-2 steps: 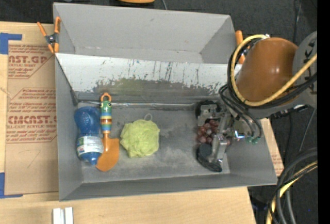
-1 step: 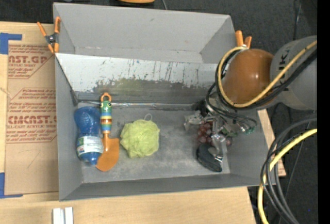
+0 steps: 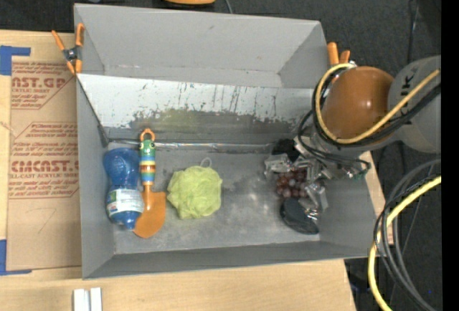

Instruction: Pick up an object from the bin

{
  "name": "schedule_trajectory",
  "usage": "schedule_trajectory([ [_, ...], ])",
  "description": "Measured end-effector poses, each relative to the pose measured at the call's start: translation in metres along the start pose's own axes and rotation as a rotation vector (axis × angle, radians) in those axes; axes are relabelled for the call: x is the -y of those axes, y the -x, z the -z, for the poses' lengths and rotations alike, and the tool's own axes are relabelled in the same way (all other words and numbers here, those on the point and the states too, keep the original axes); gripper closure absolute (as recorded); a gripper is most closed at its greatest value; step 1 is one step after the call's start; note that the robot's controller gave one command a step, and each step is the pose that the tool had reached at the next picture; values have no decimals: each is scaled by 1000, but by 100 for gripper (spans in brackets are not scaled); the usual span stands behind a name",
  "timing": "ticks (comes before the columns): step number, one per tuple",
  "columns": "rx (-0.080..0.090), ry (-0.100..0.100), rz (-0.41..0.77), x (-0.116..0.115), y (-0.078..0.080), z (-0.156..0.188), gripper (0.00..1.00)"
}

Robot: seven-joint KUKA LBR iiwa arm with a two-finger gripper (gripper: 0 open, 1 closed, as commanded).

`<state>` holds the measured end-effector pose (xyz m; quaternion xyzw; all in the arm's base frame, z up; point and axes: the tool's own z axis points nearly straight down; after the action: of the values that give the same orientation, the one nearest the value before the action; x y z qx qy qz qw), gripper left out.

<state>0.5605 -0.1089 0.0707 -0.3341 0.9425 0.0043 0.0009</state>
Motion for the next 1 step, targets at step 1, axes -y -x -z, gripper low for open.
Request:
schedule_trajectory([
  [1,0,-8,302,-43,-7,0,0],
])
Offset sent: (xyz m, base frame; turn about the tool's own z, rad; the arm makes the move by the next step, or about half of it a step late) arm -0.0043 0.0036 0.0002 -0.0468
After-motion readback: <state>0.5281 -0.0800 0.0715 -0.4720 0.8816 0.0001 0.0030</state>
